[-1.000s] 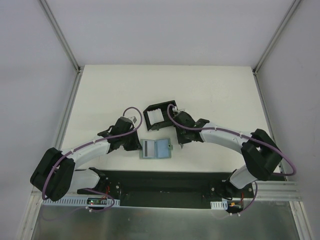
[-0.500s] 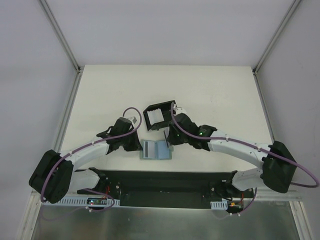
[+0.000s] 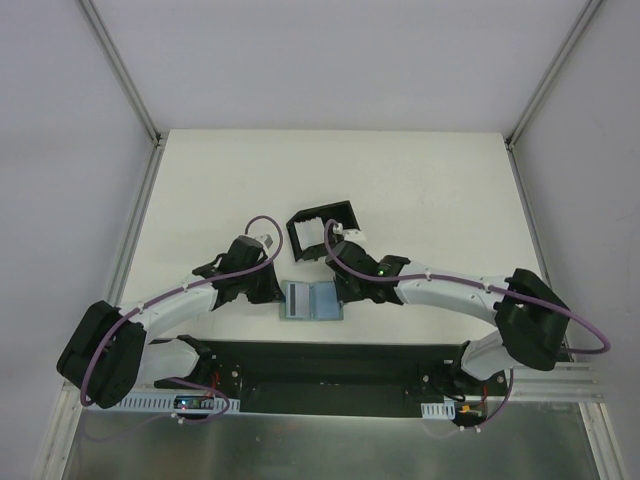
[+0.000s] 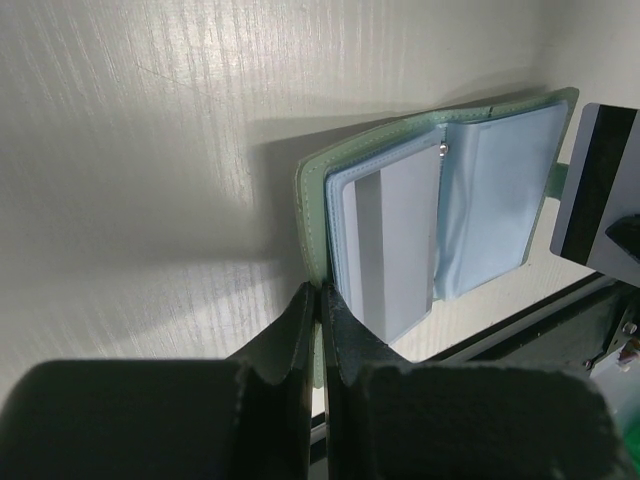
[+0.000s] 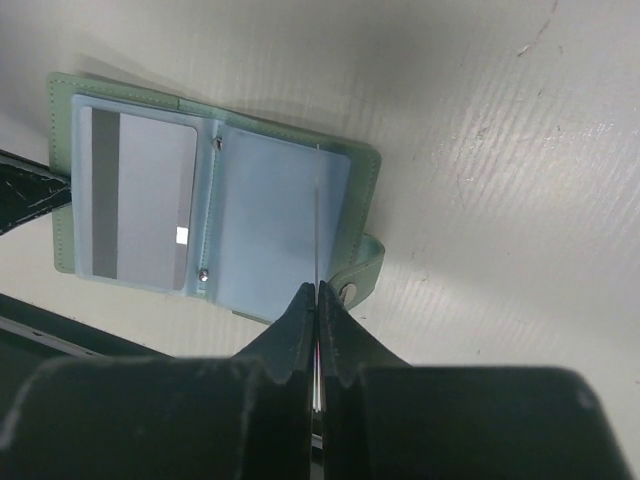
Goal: Put the credit cards into the card holder
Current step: Turn over the card slot in the card holder.
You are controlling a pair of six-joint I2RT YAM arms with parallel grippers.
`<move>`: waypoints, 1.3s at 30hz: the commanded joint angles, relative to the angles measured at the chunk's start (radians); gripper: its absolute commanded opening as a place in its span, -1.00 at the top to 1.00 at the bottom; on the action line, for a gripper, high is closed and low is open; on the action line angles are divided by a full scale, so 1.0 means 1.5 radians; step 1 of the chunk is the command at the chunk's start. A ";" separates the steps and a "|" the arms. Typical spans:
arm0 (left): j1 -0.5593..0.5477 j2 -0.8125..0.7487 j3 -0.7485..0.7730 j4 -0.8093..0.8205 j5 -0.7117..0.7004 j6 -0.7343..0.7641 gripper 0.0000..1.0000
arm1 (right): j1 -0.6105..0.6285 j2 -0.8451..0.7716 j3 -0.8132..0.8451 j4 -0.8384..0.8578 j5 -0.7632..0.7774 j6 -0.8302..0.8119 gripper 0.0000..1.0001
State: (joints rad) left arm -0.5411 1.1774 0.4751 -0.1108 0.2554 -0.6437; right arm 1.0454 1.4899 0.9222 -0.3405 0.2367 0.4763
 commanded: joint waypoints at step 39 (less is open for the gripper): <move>0.007 -0.014 -0.022 0.003 -0.006 -0.023 1.00 | 0.083 0.112 0.130 -0.027 0.054 0.035 1.00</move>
State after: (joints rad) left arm -0.5411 1.1587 0.4442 -0.1104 0.2535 -0.6720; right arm 1.1587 1.6440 1.0779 -0.4042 0.3561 0.5602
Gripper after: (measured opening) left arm 0.007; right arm 0.008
